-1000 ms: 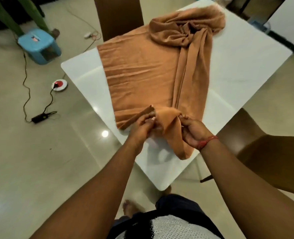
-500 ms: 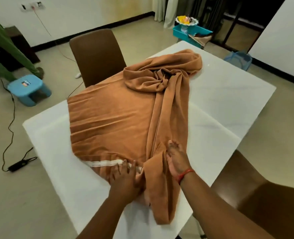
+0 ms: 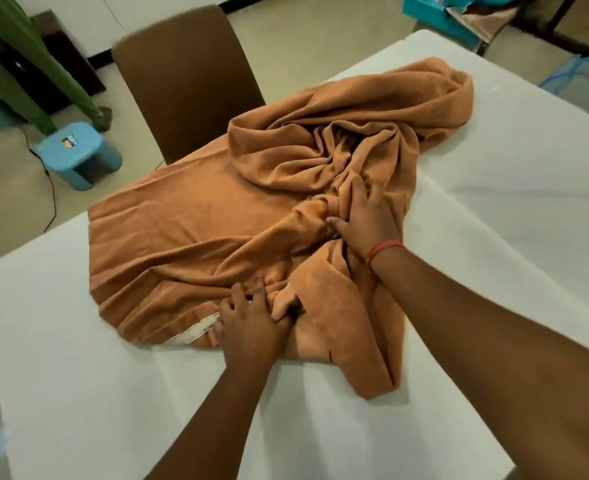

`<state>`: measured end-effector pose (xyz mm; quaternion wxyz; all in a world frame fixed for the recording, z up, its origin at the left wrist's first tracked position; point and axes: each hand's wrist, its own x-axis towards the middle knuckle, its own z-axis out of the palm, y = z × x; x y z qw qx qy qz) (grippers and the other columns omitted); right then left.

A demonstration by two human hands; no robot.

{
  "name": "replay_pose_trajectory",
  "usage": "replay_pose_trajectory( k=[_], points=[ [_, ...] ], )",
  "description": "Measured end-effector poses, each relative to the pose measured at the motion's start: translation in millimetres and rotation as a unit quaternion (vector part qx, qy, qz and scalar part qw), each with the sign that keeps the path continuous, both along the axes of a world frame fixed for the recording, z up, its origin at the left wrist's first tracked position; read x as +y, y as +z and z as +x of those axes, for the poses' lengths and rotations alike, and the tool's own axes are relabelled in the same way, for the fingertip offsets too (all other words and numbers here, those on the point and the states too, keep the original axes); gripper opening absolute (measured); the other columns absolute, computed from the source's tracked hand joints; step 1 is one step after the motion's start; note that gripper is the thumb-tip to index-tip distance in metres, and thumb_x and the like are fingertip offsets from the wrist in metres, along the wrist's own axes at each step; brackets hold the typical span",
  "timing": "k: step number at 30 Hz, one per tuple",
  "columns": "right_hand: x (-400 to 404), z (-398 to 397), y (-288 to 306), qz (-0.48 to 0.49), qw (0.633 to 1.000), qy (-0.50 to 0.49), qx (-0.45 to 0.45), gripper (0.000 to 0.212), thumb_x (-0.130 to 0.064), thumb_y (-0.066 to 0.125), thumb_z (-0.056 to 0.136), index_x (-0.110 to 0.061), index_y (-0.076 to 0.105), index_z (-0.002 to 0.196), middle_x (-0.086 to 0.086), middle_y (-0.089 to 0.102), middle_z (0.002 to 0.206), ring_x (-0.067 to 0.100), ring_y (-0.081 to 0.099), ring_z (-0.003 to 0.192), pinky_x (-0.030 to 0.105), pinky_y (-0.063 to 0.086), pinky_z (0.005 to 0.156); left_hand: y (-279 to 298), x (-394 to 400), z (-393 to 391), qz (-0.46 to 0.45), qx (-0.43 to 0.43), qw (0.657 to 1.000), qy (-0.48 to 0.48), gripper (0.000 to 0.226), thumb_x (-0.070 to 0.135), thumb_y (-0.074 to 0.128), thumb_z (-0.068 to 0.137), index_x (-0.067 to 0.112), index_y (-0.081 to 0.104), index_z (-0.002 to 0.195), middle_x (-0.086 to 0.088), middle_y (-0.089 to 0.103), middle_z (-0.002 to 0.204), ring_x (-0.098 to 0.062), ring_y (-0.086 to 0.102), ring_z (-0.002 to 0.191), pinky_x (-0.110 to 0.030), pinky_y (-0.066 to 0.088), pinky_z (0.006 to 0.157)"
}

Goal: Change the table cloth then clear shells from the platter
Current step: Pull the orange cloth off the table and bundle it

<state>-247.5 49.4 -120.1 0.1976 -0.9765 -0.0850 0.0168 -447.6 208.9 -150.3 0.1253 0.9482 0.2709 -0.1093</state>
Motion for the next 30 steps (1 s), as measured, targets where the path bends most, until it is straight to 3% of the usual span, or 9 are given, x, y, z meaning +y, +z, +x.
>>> replay_pose_trajectory(
  k=[3, 6, 10, 14, 16, 20, 23, 27, 30],
  points=[
    [5.2, 48.7, -8.0, -0.124, 0.989, 0.062, -0.046, 0.110, -0.069, 0.071, 0.069, -0.031, 0.010, 0.151, 0.012, 0.005, 0.160, 0.049, 0.019, 0.143, 0.063, 0.032, 0.110, -9.7, 2.5, 14.3, 0.013, -0.019, 1.000, -0.001, 0.084, 0.074, 0.045, 0.084, 0.034, 0.017, 0.152, -0.009, 0.019, 0.156, -0.038, 0.030, 0.135, -0.052, 0.033, 0.107],
    [14.3, 95.1, -7.5, -0.136, 0.983, 0.111, 0.061, 0.124, -0.076, 0.071, 0.063, -0.041, -0.007, 0.154, 0.003, -0.021, 0.162, 0.046, -0.008, 0.148, 0.066, 0.009, 0.115, -19.2, 7.9, 16.4, 0.033, -0.032, 0.999, -0.025, 0.080, 0.072, 0.046, 0.084, 0.033, 0.021, 0.149, -0.008, 0.023, 0.153, -0.035, 0.032, 0.133, -0.050, 0.035, 0.107],
    [26.2, 121.2, -2.2, -0.142, 0.960, 0.194, 0.144, 0.106, -0.070, 0.073, 0.067, -0.030, 0.025, 0.152, 0.010, 0.019, 0.159, 0.039, 0.027, 0.142, 0.051, 0.031, 0.115, -22.1, 12.8, 16.6, 0.028, -0.040, 0.998, -0.031, 0.076, 0.071, 0.048, 0.084, 0.035, 0.025, 0.146, -0.005, 0.026, 0.152, -0.032, 0.034, 0.134, -0.051, 0.036, 0.107],
    [24.2, 74.4, 4.0, -0.055, 0.972, 0.218, 0.071, 0.041, -0.042, 0.072, 0.076, -0.027, 0.060, 0.112, 0.003, 0.061, 0.115, 0.026, 0.059, 0.099, 0.038, 0.051, 0.088, -16.8, 16.1, 9.6, -0.034, -0.076, 0.996, -0.034, 0.069, 0.065, 0.057, 0.080, 0.035, 0.037, 0.138, -0.006, 0.033, 0.144, -0.031, 0.037, 0.129, -0.050, 0.039, 0.103],
    [20.9, 36.2, 7.4, -0.013, 0.970, 0.223, 0.099, 0.023, -0.039, 0.070, 0.075, -0.029, 0.062, 0.094, -0.004, 0.065, 0.095, 0.021, 0.061, 0.084, 0.035, 0.053, 0.075, -12.9, 22.1, 1.0, -0.095, -0.103, 0.989, -0.043, 0.069, 0.068, 0.058, 0.073, 0.034, 0.049, 0.132, -0.006, 0.039, 0.135, -0.028, 0.041, 0.121, -0.043, 0.042, 0.096],
    [19.1, -54.4, 15.6, 0.043, 0.952, 0.234, 0.192, 0.027, -0.043, 0.071, 0.068, -0.028, 0.059, 0.087, -0.007, 0.064, 0.087, 0.016, 0.059, 0.077, 0.030, 0.046, 0.064, -8.8, 32.4, -43.6, -0.180, -0.178, 0.967, -0.015, 0.057, 0.056, 0.055, 0.071, 0.020, 0.062, 0.116, -0.011, 0.044, 0.131, -0.034, 0.051, 0.113, -0.042, 0.046, 0.093],
    [24.3, -135.9, 13.3, 0.102, 0.926, 0.239, 0.275, 0.033, -0.047, 0.070, 0.068, -0.028, 0.063, 0.094, -0.009, 0.068, 0.094, 0.013, 0.062, 0.085, 0.035, 0.053, 0.077, -1.1, 31.7, -88.6, -0.229, -0.234, 0.943, 0.056, 0.063, 0.039, 0.068, 0.078, 0.020, 0.047, 0.134, -0.004, 0.036, 0.137, -0.033, 0.046, 0.120, -0.045, 0.045, 0.099],
    [34.1, -242.2, 16.1, 0.259, 0.846, 0.197, 0.422, 0.033, -0.046, 0.064, 0.083, -0.044, 0.064, 0.116, -0.016, 0.066, 0.120, 0.010, 0.061, 0.110, 0.034, 0.048, 0.099, 24.3, 36.1, -154.1, -0.245, -0.285, 0.927, 0.024, 0.091, 0.071, 0.055, 0.076, 0.023, 0.029, 0.149, -0.006, 0.027, 0.153, -0.026, 0.036, 0.134, -0.044, 0.037, 0.109],
    [40.2, -314.1, 30.3, 0.384, 0.778, 0.106, 0.485, 0.022, -0.030, 0.050, 0.100, -0.039, 0.060, 0.118, -0.007, 0.063, 0.127, 0.008, 0.059, 0.112, 0.029, 0.046, 0.103, 32.5, 57.0, -193.7, -0.217, -0.227, 0.949, -0.017, 0.089, 0.071, 0.044, 0.077, 0.030, 0.026, 0.154, -0.002, 0.012, 0.162, -0.030, 0.018, 0.143, -0.046, 0.024, 0.113]
  ],
)
